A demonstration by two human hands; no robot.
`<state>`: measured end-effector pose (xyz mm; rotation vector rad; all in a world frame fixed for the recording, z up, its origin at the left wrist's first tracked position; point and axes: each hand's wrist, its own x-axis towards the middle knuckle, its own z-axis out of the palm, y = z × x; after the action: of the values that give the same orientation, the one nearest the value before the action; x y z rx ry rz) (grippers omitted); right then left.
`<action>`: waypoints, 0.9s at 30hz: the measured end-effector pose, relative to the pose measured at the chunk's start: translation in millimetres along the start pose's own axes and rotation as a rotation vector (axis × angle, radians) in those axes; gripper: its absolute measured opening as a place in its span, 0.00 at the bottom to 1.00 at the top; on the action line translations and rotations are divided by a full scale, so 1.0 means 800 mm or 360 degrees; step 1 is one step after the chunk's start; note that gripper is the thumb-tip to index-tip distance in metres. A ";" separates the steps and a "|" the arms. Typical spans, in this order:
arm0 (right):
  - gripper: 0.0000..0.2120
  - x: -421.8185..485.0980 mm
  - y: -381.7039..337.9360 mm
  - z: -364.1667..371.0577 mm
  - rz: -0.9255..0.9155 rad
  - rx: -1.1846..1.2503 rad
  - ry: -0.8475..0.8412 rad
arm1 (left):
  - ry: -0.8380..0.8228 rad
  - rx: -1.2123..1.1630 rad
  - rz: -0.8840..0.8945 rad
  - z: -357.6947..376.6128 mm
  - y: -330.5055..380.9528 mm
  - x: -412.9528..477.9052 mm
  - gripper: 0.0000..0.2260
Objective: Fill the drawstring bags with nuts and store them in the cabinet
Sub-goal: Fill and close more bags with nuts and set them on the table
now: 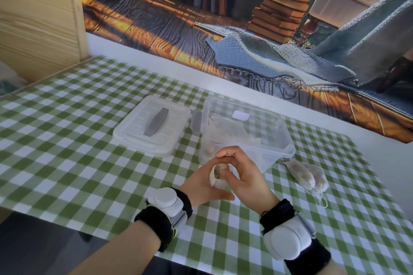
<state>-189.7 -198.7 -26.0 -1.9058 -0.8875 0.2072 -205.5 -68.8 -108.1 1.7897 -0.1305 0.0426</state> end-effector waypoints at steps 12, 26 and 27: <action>0.10 0.006 0.009 -0.002 0.0269 -0.0497 0.0290 | 0.0004 -0.0160 -0.0019 0.000 0.002 -0.002 0.23; 0.09 0.085 -0.045 -0.047 0.0195 -0.0756 0.0301 | 0.0013 -0.0103 -0.0045 -0.001 -0.006 0.003 0.17; 0.10 0.104 -0.044 -0.048 0.0350 -0.0862 0.0052 | 0.0024 -0.0124 -0.0049 -0.001 -0.005 0.003 0.17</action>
<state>-128.5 -162.7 41.8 -2.5064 -0.7584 0.0670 -202.9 -67.5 -111.4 1.7127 -0.0922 0.0285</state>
